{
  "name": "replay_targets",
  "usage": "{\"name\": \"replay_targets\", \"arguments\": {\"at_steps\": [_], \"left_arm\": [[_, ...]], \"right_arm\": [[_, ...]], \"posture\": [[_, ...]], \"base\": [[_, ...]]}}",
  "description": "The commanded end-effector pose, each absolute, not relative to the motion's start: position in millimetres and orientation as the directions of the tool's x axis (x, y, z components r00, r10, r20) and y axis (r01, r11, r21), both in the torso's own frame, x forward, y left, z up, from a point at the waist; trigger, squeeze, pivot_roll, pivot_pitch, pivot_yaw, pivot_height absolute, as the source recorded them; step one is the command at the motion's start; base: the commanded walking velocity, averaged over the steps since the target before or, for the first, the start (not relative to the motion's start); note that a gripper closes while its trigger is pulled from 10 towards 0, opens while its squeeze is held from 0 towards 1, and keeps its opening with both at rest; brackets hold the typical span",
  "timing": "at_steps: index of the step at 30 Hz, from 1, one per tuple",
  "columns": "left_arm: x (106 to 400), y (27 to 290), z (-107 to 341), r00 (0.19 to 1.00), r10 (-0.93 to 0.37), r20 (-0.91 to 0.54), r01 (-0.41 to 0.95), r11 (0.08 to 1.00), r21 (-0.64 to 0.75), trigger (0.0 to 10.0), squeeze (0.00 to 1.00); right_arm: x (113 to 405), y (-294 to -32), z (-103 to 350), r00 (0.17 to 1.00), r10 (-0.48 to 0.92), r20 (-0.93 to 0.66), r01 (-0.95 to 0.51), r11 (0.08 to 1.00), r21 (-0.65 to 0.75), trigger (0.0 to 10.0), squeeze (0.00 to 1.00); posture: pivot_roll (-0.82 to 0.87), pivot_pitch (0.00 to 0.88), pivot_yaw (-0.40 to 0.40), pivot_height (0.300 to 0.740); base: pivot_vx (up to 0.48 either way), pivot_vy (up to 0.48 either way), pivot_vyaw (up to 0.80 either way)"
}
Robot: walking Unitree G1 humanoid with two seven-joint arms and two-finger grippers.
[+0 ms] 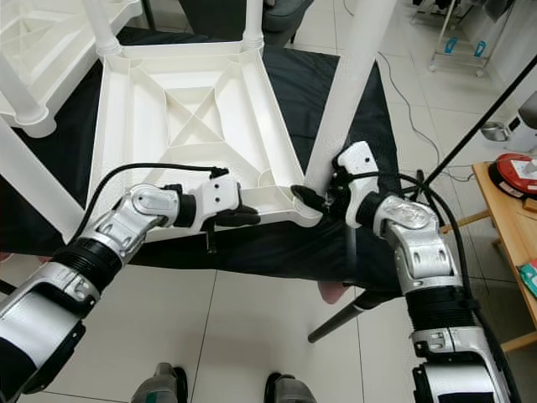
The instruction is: Building children table
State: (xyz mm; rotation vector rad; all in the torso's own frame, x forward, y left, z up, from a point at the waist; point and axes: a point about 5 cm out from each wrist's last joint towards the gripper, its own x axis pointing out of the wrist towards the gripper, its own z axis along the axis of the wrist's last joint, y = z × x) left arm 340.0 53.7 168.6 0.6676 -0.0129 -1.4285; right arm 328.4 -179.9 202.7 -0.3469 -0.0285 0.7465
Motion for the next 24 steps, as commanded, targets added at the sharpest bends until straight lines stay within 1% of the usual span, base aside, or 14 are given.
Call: {"name": "replay_targets", "arguments": {"at_steps": [1,4,6,7,8,10,11,13,16,17,18,19,20,24], "left_arm": [[318.3,38.7,159.5,-0.122,-0.881,-0.457,0.899,-0.294,0.326,0.0,0.0],[317.8,38.3,159.4,-0.125,-0.882,-0.455,0.898,-0.295,0.325,0.0,0.0],[317.2,38.1,158.8,-0.127,-0.882,-0.453,0.899,-0.296,0.324,0.0,0.0],[317.2,38.1,158.8,-0.127,-0.882,-0.453,0.899,-0.296,0.324,0.0,0.0],[317.2,38.7,158.4,-0.129,-0.881,-0.456,0.899,-0.298,0.322,0.0,0.0],[317.0,39.1,159.9,-0.135,-0.877,-0.461,0.894,-0.308,0.324,0.0,0.0],[317.0,39.1,159.9,-0.135,-0.877,-0.461,0.894,-0.308,0.324,0.0,0.0],[317.3,38.2,160.8,-0.132,-0.882,-0.452,0.897,-0.3,0.324,0.0,0.0],[317.5,38.2,160.7,-0.131,-0.883,-0.45,0.898,-0.298,0.323,0.0,0.0],[317.1,39.5,158.4,-0.132,-0.881,-0.455,0.9,-0.299,0.318,0.0,0.0],[317.1,39.5,158.4,-0.132,-0.881,-0.455,0.9,-0.299,0.318,0.0,0.0],[316.7,39.7,157.9,-0.134,-0.879,-0.457,0.899,-0.302,0.317,0.0,0.0],[316.7,39.7,157.9,-0.134,-0.879,-0.457,0.899,-0.302,0.317,0.0,0.0],[316.1,38.2,158.5,-0.138,-0.881,-0.452,0.899,-0.303,0.315,0.0,0.0]], "right_arm": [[328.8,-173.8,181.3,0.777,0.613,-0.144,-0.626,0.724,-0.29,0.0,0.0],[327.8,-175.8,175.6,0.809,0.572,-0.135,-0.586,0.765,-0.268,0.0,0.0],[326.1,-177.7,168.7,0.869,0.48,-0.124,-0.495,0.832,-0.251,0.0,0.0],[326.1,-177.7,168.7,0.869,0.48,-0.124,-0.495,0.832,-0.251,0.0,0.0],[326.2,-178.5,164.4,0.898,0.422,-0.122,-0.439,0.87,-0.222,0.0,0.0],[324.6,-184.5,154.7,0.967,0.221,-0.128,-0.239,0.96,-0.145,0.0,0.0],[324.6,-184.5,154.7,0.967,0.221,-0.128,-0.239,0.96,-0.145,0.0,0.0],[321.4,-189.5,147.4,0.984,0.099,-0.146,-0.114,0.988,-0.1,0.0,0.0],[319.7,-191.4,143.8,0.986,0.047,-0.161,-0.06,0.995,-0.078,0.0,0.0],[315.6,-196.9,139.3,0.978,-0.126,-0.165,0.126,0.992,-0.011,0.0,0.0],[315.6,-196.9,139.3,0.978,-0.126,-0.165,0.126,0.992,-0.011,0.0,0.0],[313.6,-198.5,137.8,0.968,-0.187,-0.17,0.191,0.981,0.01,0.0,0.0],[313.6,-198.5,137.8,0.968,-0.187,-0.17,0.191,0.981,0.01,0.0,0.0],[304.3,-195.2,135.2,0.927,-0.327,-0.183,0.344,0.937,0.067,0.0,0.0]], "posture": [[0.13,0.169,-0.026,0.74],[0.13,0.172,-0.027,0.74],[0.13,0.172,-0.025,0.74],[0.13,0.172,-0.025,0.74],[0.13,0.17,-0.02,0.74],[0.13,0.18,-0.024,0.74],[0.13,0.18,-0.024,0.74],[0.13,0.178,-0.027,0.74],[0.13,0.178,-0.027,0.74],[0.13,0.179,-0.024,0.74],[0.13,0.179,-0.024,0.74],[0.13,0.179,-0.024,0.74],[0.13,0.179,-0.024,0.74],[0.13,0.181,-0.024,0.74]], "base": [[0.0,0.0,0.0],[0.0,0.0,0.0],[0.0,0.0,0.0],[0.0,0.0,0.0],[0.0,0.0,0.0],[0.0,0.0,0.0],[0.0,0.0,0.0],[0.0,0.0,0.0],[0.0,0.0,0.0],[0.0,0.0,0.0],[0.0,0.0,0.0],[0.0,0.0,0.0],[0.0,0.0,0.0],[0.0,0.0,0.0]]}}
